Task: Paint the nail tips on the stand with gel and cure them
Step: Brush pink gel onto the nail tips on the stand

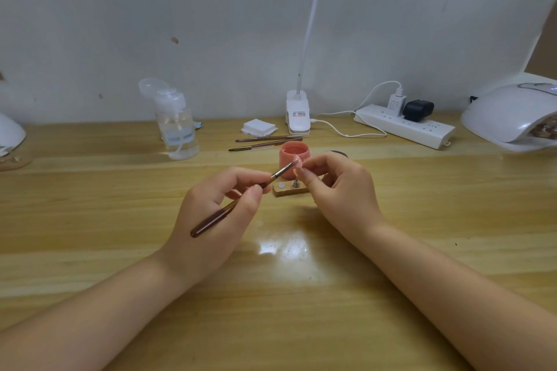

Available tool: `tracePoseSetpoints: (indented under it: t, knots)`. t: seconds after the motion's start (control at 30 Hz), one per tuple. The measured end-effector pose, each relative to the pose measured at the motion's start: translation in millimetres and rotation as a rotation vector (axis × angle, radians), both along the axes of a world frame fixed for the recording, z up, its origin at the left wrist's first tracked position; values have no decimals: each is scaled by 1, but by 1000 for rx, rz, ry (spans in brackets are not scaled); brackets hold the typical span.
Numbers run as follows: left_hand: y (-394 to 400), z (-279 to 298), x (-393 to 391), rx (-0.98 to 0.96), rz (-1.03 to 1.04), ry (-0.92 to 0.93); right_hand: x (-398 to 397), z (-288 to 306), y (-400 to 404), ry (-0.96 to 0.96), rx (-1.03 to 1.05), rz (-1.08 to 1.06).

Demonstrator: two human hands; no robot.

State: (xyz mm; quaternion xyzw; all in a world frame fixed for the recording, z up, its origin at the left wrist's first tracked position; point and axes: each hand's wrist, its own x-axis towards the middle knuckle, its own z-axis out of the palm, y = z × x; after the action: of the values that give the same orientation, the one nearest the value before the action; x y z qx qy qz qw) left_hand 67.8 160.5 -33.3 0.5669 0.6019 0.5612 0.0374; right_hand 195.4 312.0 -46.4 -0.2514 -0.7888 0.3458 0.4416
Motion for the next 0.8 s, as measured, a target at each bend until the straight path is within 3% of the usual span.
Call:
tracePoseSetpoints:
  t: [0.13,0.4,0.63,0.8]
  knots:
    - [-1,0,-1,58,43,17,-1,0,1,-6,1,-17]
    - [3,-6,0,69,-48,-147,-1,-1,1,-5,-1,-32]
    - [2,-3,-1,84,-93,79,0,0,0,7,5,-30]
    - [2,-4,-1,72,-73,96,0,0,0,3,7,-16]
